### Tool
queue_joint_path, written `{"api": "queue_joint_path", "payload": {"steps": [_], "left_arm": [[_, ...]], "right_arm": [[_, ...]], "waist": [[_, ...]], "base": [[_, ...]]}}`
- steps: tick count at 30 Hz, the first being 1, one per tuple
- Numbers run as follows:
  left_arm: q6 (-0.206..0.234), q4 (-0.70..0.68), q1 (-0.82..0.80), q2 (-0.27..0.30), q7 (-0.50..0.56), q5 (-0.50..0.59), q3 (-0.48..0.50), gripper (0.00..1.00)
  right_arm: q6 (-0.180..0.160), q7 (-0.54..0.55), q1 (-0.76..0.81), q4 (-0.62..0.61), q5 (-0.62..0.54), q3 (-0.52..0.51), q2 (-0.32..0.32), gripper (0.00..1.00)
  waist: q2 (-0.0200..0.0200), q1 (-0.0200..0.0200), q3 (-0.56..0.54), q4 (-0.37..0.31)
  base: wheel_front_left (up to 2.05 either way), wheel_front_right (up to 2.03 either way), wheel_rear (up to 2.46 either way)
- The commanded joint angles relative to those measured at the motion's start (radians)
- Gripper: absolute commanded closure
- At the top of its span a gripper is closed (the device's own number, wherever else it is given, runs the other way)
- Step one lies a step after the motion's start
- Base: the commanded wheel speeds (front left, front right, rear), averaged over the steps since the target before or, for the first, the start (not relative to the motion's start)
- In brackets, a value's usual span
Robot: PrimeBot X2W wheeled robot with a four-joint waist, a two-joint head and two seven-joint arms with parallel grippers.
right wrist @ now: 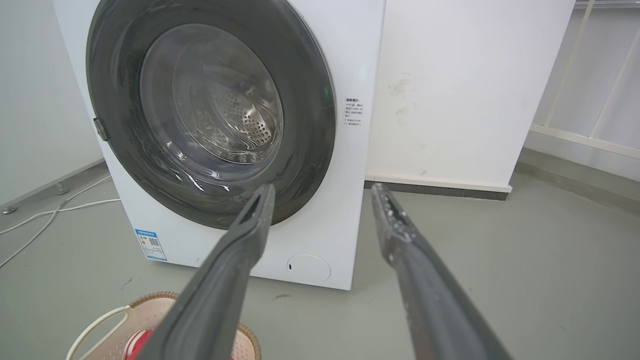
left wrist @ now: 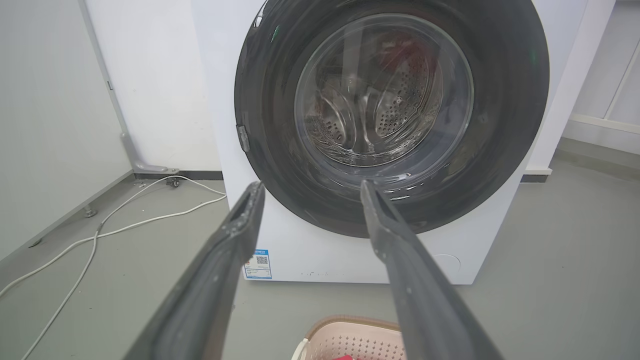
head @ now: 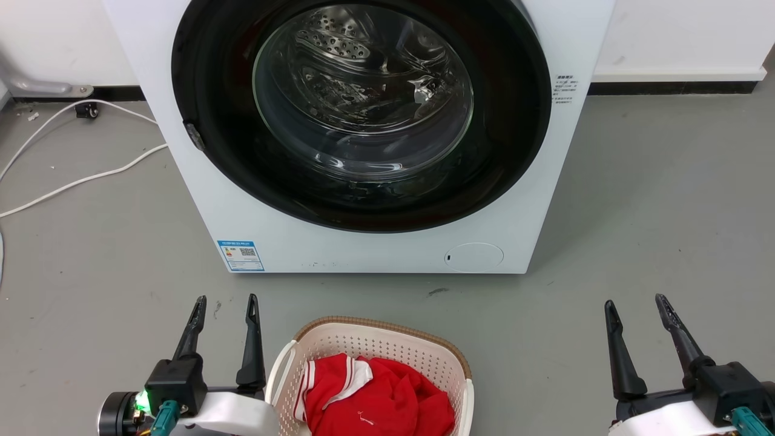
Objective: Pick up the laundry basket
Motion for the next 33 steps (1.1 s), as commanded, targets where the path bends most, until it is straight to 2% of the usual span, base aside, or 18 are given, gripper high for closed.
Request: {"api": "queue_joint_path", "payload": {"steps": [1,27,33], "left_arm": [[0.004,-0.005,0.010,0.003,-0.008,0.021,0.002,0.00],[0.004,0.004,0.019,0.003,-0.012,0.011,0.010,0.00],[-0.011,0.031,-0.022,0.003,-0.012,0.019,0.045,0.00]], "right_arm": [[0.000,-0.009,0.011,-0.011,-0.009,0.002,-0.005,0.00],[0.000,-0.011,0.010,0.000,0.039,0.002,-0.004,0.00],[0.000,-0.011,-0.019,0.028,0.055,0.050,-0.004,0.00]], "waist": [[-0.0001,0.0001,0.000,0.000],[-0.0001,0.0001,-0.001,0.003],[-0.0001,0.0001,0.021,-0.004]], "base": [[0.00,0.00,0.00],[0.00,0.00,0.00],[0.00,0.00,0.00]]}}
